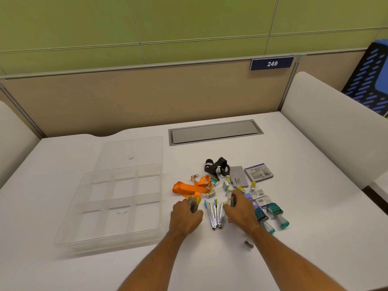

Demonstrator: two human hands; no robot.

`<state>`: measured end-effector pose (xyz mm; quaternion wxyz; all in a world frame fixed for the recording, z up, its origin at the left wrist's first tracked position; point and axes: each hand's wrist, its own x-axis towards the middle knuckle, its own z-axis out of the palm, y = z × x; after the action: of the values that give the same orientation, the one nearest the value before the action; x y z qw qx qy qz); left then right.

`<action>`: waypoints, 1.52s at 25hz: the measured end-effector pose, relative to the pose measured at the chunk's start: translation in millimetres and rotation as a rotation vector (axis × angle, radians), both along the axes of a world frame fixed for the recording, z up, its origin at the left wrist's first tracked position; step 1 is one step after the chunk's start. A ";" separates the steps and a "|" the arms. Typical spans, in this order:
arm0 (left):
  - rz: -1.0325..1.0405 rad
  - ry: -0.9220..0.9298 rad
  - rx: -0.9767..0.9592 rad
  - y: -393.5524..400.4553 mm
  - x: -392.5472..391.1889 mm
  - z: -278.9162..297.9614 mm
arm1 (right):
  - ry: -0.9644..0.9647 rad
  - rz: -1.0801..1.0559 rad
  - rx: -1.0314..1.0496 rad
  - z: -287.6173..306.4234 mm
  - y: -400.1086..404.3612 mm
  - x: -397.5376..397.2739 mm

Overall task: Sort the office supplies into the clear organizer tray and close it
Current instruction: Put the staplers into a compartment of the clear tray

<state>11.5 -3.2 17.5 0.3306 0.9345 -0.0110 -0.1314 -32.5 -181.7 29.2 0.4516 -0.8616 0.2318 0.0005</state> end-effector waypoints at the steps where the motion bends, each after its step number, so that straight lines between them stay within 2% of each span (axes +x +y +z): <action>1: 0.011 -0.002 -0.047 3.1 0.8 4.3 | -0.033 0.005 0.048 4.4 2.0 1.1; 4: 0.020 -0.014 -0.169 17.9 1.0 19.3 | -0.099 0.054 0.187 20.2 12.4 6.6; 10: 0.103 -0.129 -0.217 67.9 -0.6 47.9 | -0.112 0.186 0.410 39.9 53.3 20.7; 19: 0.177 -0.185 -0.200 167.0 -2.2 65.0 | -0.173 0.228 0.370 59.6 141.7 31.7; 28: 0.221 -0.190 -0.131 274.4 5.2 59.0 | -0.075 0.214 0.381 62.5 239.3 38.0; 32: 0.265 -0.173 -0.021 311.4 15.7 57.6 | -0.058 0.194 0.309 58.1 271.2 41.3; 38: 0.161 -0.149 0.186 331.6 36.2 54.0 | -0.066 0.204 0.299 51.6 309.0 44.5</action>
<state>47.7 328.4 71.5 0.2502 0.9662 0.0515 -0.0352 12.0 127.3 80.8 0.5795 -0.8035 0.1256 0.0527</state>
